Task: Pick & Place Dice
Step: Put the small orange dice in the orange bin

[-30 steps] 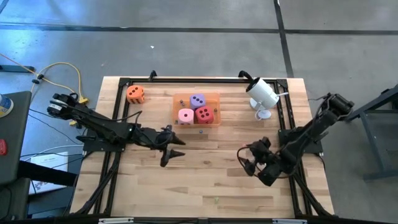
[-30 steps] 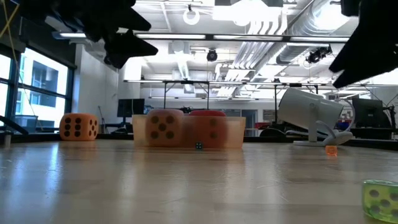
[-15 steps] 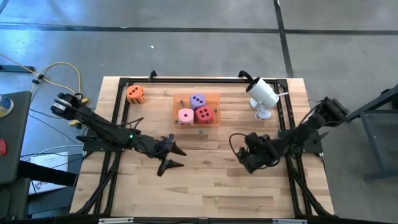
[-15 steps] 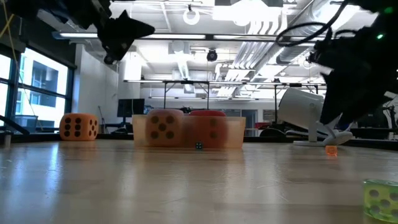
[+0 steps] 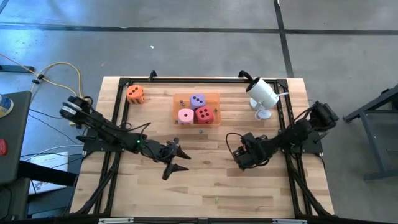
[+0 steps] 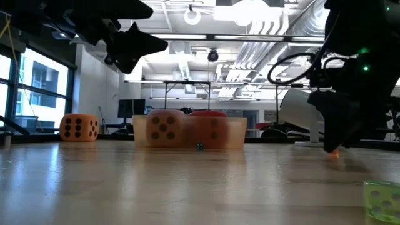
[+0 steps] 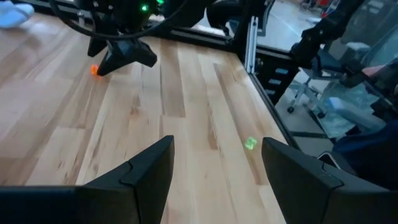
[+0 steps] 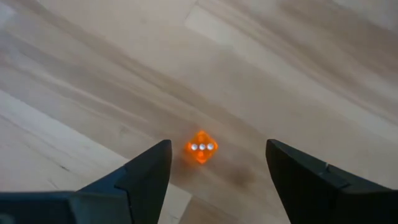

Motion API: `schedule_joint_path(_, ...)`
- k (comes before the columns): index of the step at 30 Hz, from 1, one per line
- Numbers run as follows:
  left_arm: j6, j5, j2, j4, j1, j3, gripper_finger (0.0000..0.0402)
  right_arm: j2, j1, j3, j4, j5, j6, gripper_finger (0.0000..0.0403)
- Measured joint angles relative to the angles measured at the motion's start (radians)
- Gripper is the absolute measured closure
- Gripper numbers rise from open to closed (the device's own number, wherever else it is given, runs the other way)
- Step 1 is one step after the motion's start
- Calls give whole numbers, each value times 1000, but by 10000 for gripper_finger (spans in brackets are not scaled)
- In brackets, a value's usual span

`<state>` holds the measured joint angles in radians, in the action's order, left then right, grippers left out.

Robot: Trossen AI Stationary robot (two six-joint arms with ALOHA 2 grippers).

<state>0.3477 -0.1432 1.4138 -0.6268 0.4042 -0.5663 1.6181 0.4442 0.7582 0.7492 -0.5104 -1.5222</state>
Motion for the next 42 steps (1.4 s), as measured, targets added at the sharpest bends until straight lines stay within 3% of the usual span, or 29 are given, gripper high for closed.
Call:
schedule_joint_path(15, 0, 0, 14, -18, 0, 0, 167, 47, 1, 2, -31, 3, 7, 191)
schedule_joint_path(32, 0, 1, 23, -33, 0, 0, 167, 49, -2, 0, -51, -18, 99, 324)
schedule_joint_path(42, 0, 1, 23, -32, 0, 0, 167, 49, 1, 3, -86, -28, 186, 381)
